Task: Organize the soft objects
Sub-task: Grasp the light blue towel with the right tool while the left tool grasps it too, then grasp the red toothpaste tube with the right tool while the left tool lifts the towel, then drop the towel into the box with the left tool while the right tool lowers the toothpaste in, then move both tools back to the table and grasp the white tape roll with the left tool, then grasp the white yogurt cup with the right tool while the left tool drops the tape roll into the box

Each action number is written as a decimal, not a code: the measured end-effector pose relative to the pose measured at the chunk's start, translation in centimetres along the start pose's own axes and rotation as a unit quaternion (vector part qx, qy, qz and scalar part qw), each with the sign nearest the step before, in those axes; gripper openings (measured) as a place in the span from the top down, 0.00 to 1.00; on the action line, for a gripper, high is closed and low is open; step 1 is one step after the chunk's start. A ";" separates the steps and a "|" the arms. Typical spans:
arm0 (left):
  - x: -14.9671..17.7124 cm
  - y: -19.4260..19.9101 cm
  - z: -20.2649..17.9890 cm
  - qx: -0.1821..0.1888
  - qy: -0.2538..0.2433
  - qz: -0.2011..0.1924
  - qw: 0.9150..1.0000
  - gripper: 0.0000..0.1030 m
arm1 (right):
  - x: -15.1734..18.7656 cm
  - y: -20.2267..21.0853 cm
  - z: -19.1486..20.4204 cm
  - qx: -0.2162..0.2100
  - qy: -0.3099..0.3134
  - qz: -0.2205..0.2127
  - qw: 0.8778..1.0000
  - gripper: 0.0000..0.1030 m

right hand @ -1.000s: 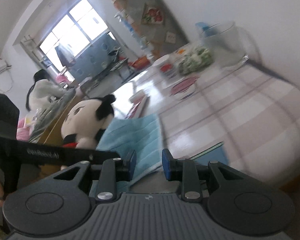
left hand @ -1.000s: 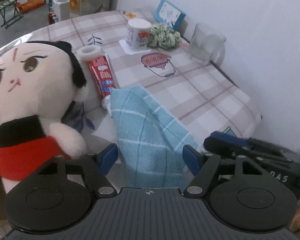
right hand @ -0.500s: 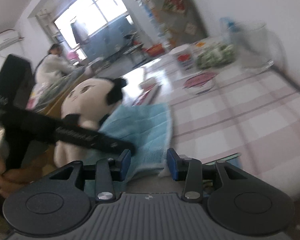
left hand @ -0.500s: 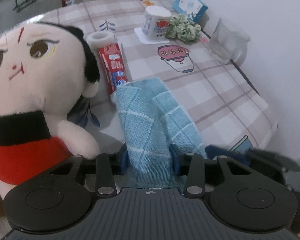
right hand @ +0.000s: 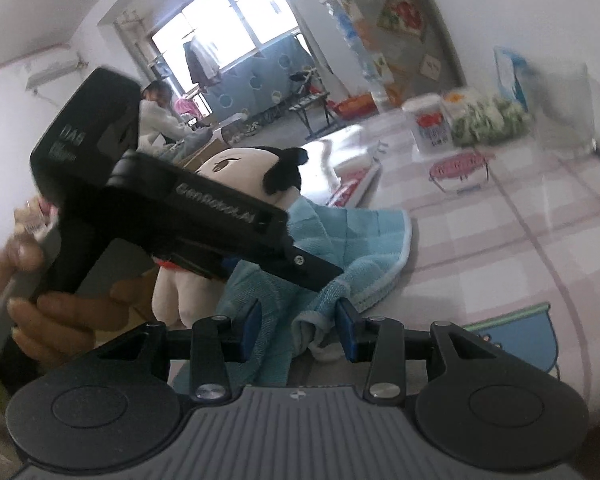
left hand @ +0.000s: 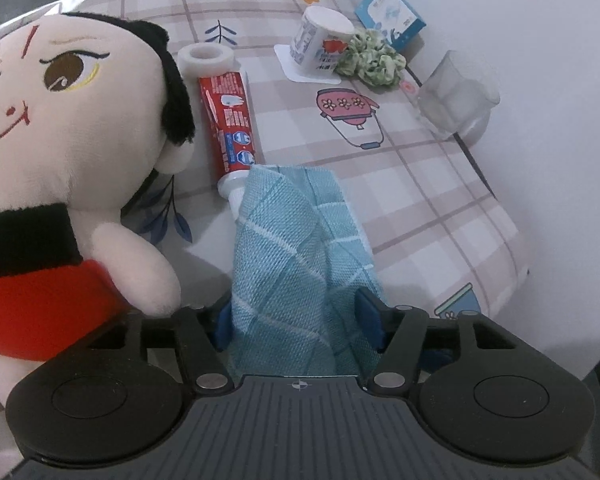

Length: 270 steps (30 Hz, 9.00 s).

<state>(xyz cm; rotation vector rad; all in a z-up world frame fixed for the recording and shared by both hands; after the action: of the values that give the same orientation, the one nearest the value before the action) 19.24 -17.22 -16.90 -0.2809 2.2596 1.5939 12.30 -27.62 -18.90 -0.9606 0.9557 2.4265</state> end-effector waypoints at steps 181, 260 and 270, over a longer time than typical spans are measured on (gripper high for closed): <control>5.8 26.2 32.4 -0.105 0.272 -0.265 0.919 0.24 | -9.4 -21.1 25.9 0.033 0.097 0.017 0.995 0.40; -18.3 -2.2 9.3 -0.088 -0.024 0.002 0.996 0.54 | -17.8 -9.2 -4.8 0.160 0.078 -0.141 0.974 0.40; -18.4 -0.6 9.7 -0.072 -0.005 -0.021 0.997 0.54 | -19.3 -15.5 -6.8 0.192 0.090 -0.078 0.974 0.41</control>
<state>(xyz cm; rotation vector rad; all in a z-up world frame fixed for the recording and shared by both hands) 37.97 -9.14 -12.91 -0.3536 2.1202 1.7356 37.37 -22.97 -16.10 -1.0751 1.2999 1.9502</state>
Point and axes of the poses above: each gripper's, at about its wrist camera, not at the fingertips, and y roughly against the way its jaws point, z to its left, x to its underside, the point moved 8 cm from there along -y, roughly the way its jaws point, and after that the axes turned 6 degrees about -y, right-handed, at the moved point
